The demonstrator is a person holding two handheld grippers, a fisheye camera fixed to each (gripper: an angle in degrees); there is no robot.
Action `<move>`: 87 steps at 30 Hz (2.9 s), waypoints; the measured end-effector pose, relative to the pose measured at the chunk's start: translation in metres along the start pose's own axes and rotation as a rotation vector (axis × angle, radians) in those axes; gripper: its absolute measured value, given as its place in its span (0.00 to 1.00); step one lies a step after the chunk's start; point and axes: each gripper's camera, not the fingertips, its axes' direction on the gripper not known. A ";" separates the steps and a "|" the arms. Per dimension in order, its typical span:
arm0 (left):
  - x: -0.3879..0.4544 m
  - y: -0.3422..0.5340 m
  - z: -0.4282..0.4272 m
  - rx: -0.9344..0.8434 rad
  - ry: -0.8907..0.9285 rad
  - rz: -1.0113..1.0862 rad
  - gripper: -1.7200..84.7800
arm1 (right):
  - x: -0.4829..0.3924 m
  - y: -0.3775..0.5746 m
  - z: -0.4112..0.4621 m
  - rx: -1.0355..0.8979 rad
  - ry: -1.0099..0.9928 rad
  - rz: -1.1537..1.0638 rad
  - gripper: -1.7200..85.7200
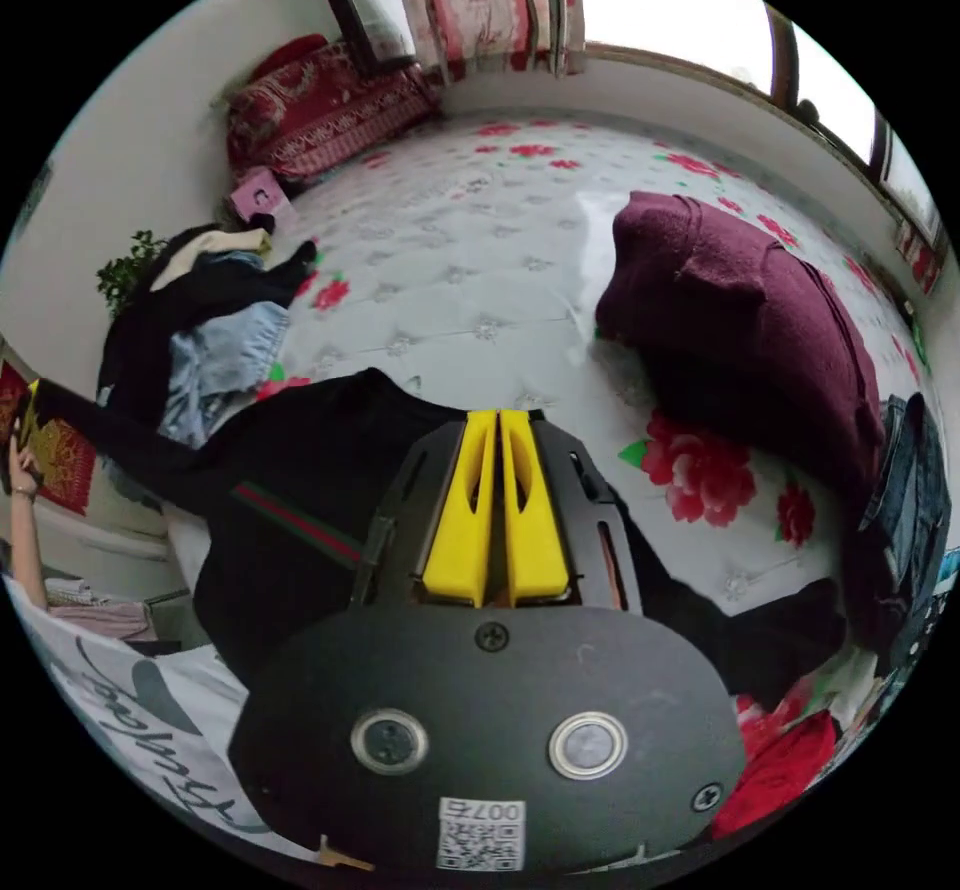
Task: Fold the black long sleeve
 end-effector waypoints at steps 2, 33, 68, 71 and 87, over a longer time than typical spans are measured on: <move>0.039 0.010 0.012 -0.037 0.084 0.091 0.01 | -0.017 0.032 -0.036 0.035 -0.053 -0.008 0.03; 0.208 0.346 0.283 -0.941 0.145 0.588 0.11 | -0.110 0.148 -0.161 -0.171 0.042 0.051 0.10; 0.292 0.390 0.446 -0.966 0.268 1.102 0.12 | -0.059 0.274 -0.278 -0.186 0.305 0.161 0.09; 0.288 0.403 0.468 -1.022 0.232 1.111 0.11 | -0.033 0.242 -0.250 -0.213 0.300 0.112 0.08; 0.244 0.345 0.488 -0.986 0.213 1.048 0.01 | -0.070 0.245 -0.327 -0.036 0.272 -0.106 0.03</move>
